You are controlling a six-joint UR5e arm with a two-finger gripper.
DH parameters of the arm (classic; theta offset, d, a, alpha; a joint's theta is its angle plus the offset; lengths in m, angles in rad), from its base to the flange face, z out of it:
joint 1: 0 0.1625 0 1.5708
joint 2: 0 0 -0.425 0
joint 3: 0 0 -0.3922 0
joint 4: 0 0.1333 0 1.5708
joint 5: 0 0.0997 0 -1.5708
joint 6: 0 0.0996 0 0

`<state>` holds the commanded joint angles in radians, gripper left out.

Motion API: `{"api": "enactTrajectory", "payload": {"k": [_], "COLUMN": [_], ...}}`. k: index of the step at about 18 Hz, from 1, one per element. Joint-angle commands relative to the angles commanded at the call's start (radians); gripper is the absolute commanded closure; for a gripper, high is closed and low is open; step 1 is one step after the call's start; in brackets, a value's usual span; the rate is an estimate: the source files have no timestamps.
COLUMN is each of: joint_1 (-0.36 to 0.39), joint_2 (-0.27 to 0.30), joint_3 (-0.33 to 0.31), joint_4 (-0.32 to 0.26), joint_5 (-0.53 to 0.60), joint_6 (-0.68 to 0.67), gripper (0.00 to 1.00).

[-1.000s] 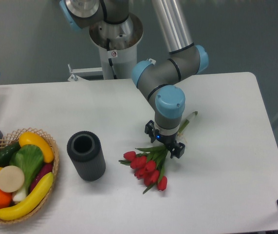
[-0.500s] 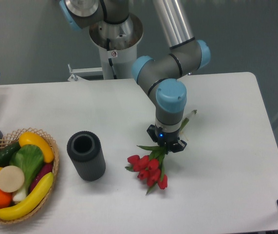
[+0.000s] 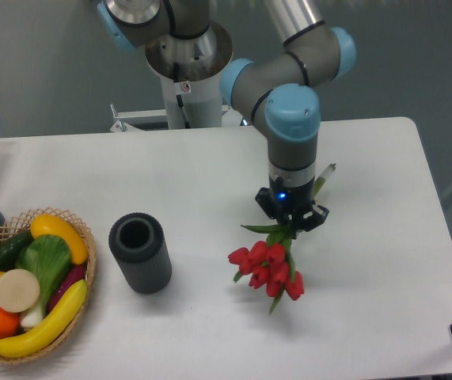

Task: Pick up the flowers from the table
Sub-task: 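Lift the gripped red tulips up off the table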

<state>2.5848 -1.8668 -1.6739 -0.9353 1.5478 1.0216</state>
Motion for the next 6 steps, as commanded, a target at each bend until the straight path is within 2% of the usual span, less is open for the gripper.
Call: {"api": "enactTrajectory", "payload": {"k": [2,6], "joint_1": [0.0,-0.002], "joint_2": [-0.012,-0.018], "joint_3": [0.058,0.115], "joint_4": [-0.065,-0.125], "joint_5": [0.0,0.0], "joint_6": [0.002,0.006], "gripper": [1.0,1.0]}}
